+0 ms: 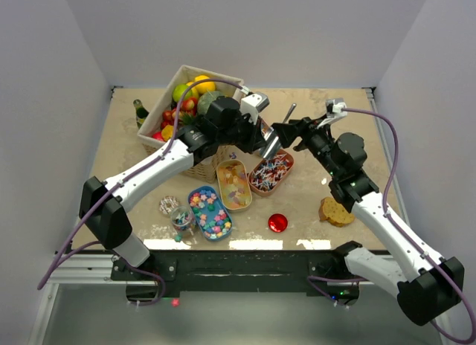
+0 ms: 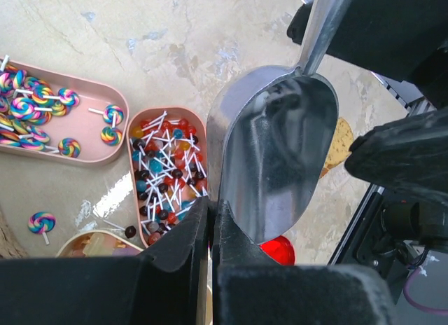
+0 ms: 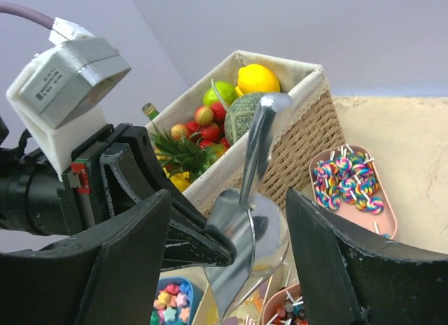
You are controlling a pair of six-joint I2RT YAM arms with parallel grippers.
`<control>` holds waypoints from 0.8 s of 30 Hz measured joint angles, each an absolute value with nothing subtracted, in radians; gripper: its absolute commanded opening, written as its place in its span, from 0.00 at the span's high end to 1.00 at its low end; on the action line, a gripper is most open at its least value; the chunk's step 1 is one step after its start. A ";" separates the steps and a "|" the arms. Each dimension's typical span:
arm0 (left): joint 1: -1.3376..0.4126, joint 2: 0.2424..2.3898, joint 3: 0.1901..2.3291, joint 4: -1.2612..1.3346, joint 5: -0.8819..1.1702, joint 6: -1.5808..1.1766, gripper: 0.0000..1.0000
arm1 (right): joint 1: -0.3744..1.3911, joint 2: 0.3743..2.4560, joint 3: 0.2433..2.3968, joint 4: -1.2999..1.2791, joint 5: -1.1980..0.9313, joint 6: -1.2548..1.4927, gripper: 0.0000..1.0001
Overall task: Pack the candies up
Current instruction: Adjust the spatula.
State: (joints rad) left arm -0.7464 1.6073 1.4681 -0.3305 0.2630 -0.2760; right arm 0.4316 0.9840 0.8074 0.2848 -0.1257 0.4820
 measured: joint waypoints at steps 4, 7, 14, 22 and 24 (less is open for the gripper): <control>-0.746 1.607 1.470 -0.333 0.274 -0.268 1.00 | 0.432 0.993 0.808 0.289 -0.126 0.478 0.39; -0.746 1.607 1.470 -0.334 0.282 -0.269 1.00 | 0.432 1.035 0.815 0.295 -0.128 0.482 0.46; -0.739 1.607 1.470 -0.339 0.287 -0.269 1.00 | 0.431 1.095 0.814 0.342 -0.131 0.525 0.51; -0.740 1.606 1.470 -0.340 0.290 -0.268 1.00 | 0.432 1.092 0.805 0.436 -0.122 0.577 0.41; -0.740 1.606 1.470 -0.342 0.290 -0.268 1.00 | 0.432 1.092 0.805 0.446 -0.118 0.583 0.61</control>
State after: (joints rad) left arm -0.7399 1.6062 1.4700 -0.3416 0.2897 -0.2684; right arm 0.4316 1.0916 0.8051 0.4458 -0.1184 0.5835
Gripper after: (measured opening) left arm 0.052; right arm 0.596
